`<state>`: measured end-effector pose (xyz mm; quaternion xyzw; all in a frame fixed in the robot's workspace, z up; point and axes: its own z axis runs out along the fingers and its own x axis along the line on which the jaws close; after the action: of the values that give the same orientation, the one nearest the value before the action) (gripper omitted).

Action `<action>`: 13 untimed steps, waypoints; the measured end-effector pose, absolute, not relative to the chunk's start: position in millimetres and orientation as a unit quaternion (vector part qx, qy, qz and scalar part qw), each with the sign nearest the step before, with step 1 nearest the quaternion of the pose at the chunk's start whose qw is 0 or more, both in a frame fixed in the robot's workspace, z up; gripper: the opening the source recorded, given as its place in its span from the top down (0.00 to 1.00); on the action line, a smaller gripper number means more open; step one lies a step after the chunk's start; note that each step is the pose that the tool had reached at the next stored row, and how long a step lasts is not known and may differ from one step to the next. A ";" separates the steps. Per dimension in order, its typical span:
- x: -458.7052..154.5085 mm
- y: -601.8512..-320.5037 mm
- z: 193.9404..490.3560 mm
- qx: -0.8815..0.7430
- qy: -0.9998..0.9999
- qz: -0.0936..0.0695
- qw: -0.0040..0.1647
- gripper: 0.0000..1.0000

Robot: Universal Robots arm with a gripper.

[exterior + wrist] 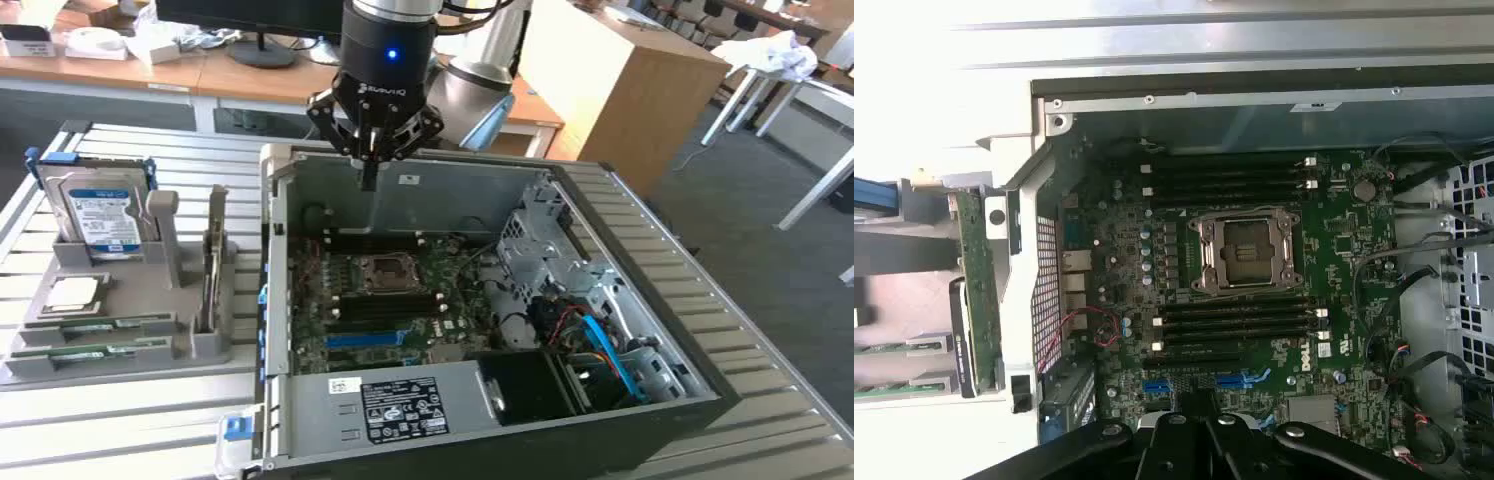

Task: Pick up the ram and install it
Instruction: 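Reach for the ram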

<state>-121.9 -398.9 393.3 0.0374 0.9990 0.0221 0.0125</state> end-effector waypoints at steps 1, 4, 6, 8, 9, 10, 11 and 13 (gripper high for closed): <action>-121.9 -398.8 393.3 0.037 0.999 0.022 0.012 0.90; -121.9 -398.8 393.3 0.037 0.999 0.022 0.012 0.90; -121.9 -398.8 393.3 0.037 0.999 0.022 0.012 0.90; -122.2 -398.8 393.2 0.037 0.999 0.022 0.013 0.90; -122.8 -398.8 393.2 0.038 0.999 0.022 0.013 0.90; -123.6 -398.9 393.2 0.037 0.999 0.022 0.013 0.90; -124.6 -398.9 393.2 0.037 0.999 0.022 0.013 0.90; -126.4 -398.8 393.3 0.037 0.999 0.022 0.013 0.90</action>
<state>-126.4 -398.8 393.3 0.0374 0.9990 0.0221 0.0125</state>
